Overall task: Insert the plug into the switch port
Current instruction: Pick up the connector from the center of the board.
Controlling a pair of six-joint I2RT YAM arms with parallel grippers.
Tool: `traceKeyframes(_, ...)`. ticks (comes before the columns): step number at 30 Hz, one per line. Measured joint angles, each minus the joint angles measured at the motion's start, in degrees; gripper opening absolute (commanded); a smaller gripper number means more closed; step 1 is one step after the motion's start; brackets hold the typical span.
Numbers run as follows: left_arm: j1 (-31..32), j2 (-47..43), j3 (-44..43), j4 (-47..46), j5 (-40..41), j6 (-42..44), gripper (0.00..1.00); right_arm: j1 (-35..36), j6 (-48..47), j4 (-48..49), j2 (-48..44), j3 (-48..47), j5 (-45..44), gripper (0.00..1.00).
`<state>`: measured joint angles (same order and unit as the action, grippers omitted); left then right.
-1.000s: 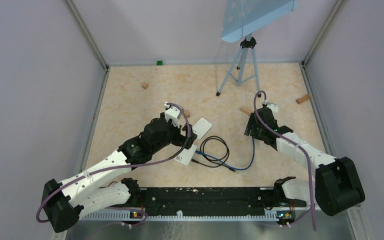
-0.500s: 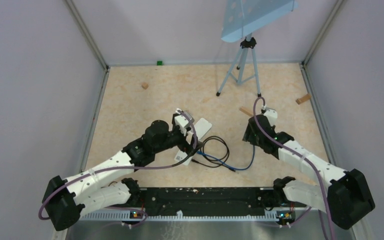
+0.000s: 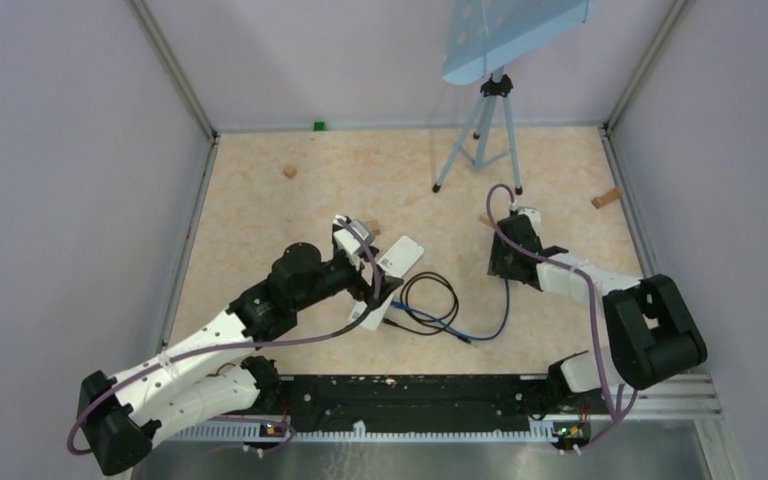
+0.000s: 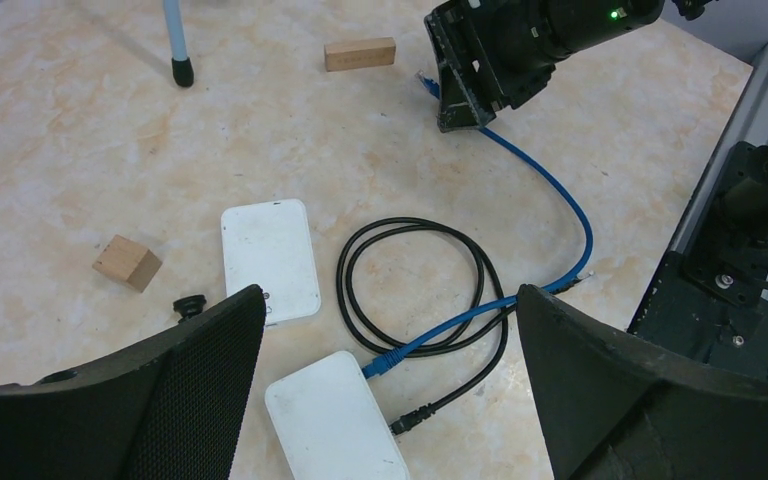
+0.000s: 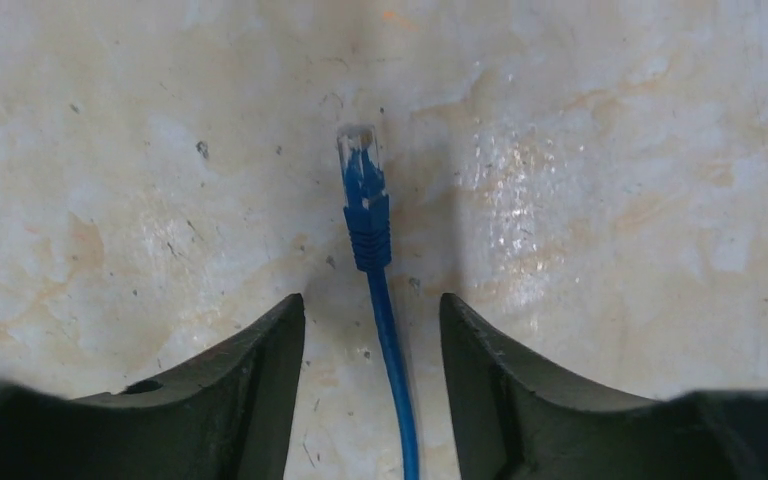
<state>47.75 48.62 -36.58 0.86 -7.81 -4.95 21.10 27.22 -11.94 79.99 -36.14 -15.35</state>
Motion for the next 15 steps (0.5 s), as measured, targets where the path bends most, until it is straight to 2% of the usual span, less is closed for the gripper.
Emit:
traceKeyframes(3,-0.02,-0.42,0.00,0.09,0.24,-0.31,0.99,0.00,-1.36,2.19,0.79,0.00,-0.28,0.30)
traceKeyframes(5,-0.02,-0.48,0.00,0.17,0.37,-0.31,0.99,0.00,-1.88,3.19,1.09,0.02,-0.24,0.14)
traceKeyframes(6,-0.02,-0.48,-0.04,0.24,0.42,-0.28,0.99,0.00,-2.23,3.52,1.20,0.02,-0.22,0.03)
traceKeyframes(7,-0.02,-0.48,-0.09,0.35,0.48,-0.26,0.99,0.00,-2.40,3.82,1.20,0.02,-0.22,0.00)
traceKeyframes(15,-1.86,0.17,-4.15,0.63,0.79,-2.16,0.99,0.33,-6.95,7.43,-1.64,1.03,2.03,0.00)
